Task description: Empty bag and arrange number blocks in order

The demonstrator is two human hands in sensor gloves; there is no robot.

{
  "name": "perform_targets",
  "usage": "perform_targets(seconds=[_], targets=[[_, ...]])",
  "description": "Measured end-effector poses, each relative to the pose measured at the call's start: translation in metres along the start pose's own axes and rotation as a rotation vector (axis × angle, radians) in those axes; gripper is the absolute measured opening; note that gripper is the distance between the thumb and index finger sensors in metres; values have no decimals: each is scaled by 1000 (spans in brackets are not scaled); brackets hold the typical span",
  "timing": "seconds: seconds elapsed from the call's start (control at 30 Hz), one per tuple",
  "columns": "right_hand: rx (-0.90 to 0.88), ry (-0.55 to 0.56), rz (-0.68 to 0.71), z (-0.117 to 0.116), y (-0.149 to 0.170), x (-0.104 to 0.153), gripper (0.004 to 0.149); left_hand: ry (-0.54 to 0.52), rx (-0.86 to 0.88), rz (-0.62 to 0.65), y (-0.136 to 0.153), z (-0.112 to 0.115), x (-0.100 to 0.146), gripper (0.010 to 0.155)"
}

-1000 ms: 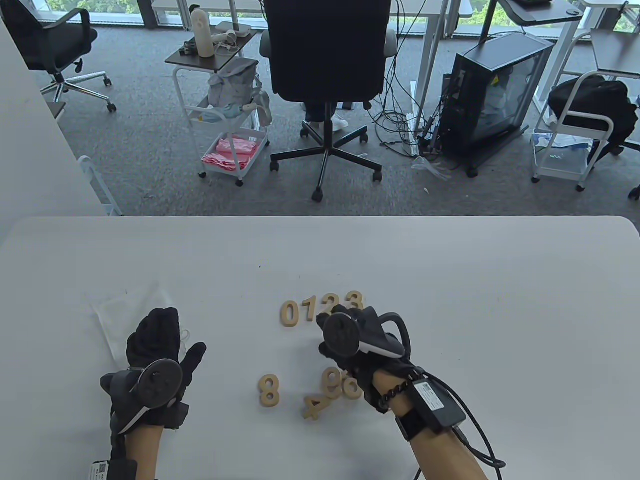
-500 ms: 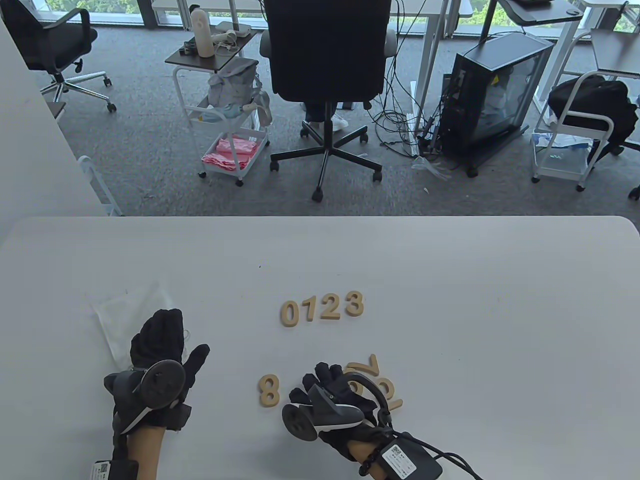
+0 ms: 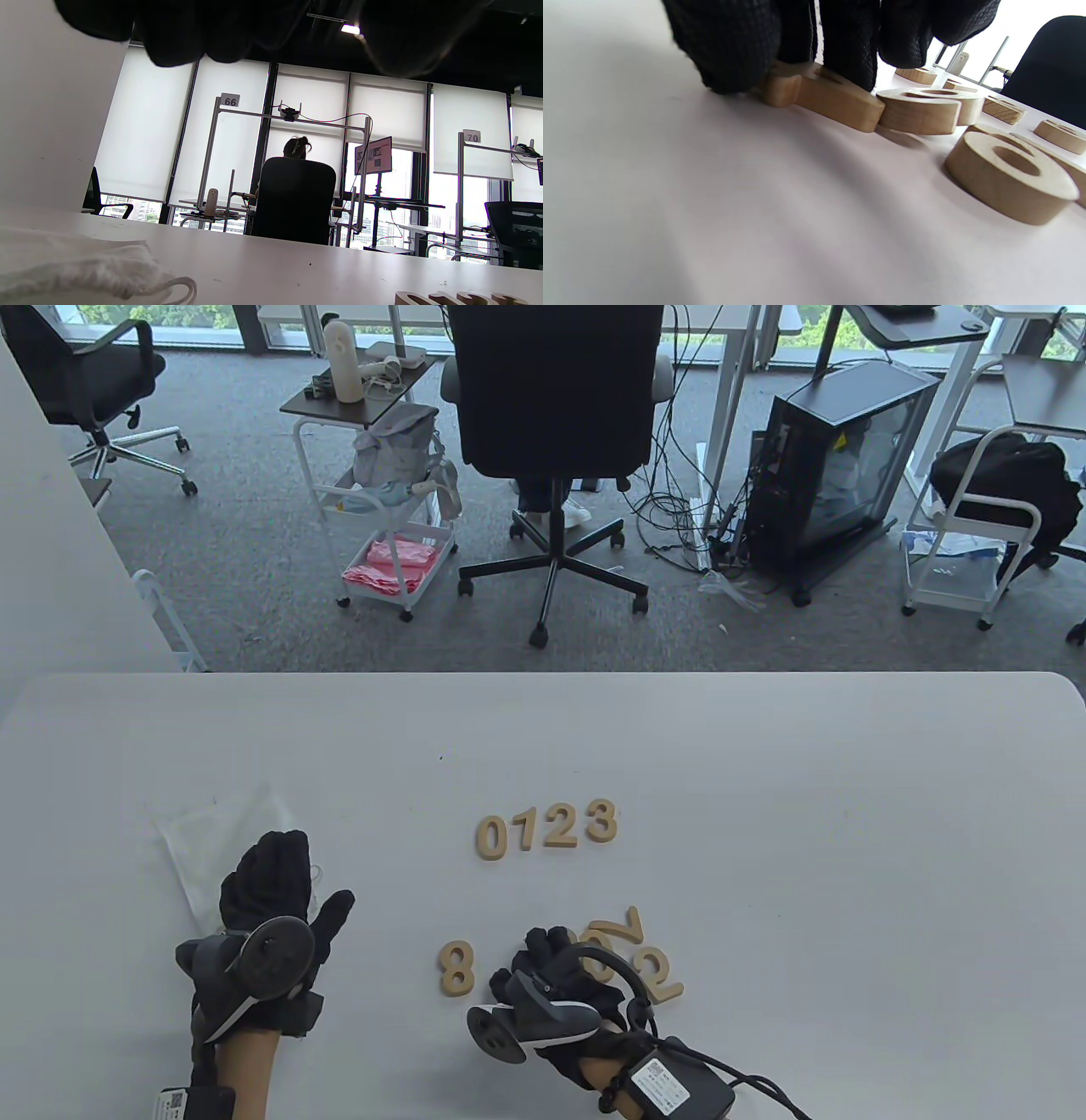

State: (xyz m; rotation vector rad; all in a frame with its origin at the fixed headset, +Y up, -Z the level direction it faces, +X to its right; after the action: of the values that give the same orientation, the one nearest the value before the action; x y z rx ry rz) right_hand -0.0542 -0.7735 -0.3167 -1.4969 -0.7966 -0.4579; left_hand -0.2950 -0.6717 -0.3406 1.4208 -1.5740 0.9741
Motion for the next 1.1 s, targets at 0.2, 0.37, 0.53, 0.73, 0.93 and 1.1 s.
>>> perform_targets(seconds=[0.2, 0.37, 0.53, 0.73, 0.93, 1.1], targets=[[22, 28, 24, -1, -6, 2, 56, 6, 3, 3, -1, 0, 0, 84], [30, 56, 51, 0, -9, 3, 55, 6, 0, 0, 0, 0, 0, 85], [-74, 91, 41, 8, -6, 5, 56, 6, 3, -6, 1, 0, 0, 85], [-342, 193, -4, 27, 19, 16, 52, 7, 4, -8, 1, 0, 0, 85], [-658, 362, -83, 42, 70, 39, 48, 6, 7, -14, 2, -1, 0, 85], [-965, 499, -163, 48, 118, 59, 46, 6, 11, -21, 4, -1, 1, 84]])
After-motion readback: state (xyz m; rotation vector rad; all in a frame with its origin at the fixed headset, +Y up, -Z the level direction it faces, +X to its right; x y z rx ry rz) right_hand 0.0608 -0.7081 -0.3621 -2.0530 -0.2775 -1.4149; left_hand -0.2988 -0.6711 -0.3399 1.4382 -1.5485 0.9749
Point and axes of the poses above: the tracker on the back of each hand, its own y axis roughly to the little-finger side, its own x axis roughly from the fingertips to the wrist, z = x × y, the point moved 3 cm from there along -x, roughly from the wrist to the fingertips, and after that the axes turned 13 degrees about -x, right-handed, at the moved point
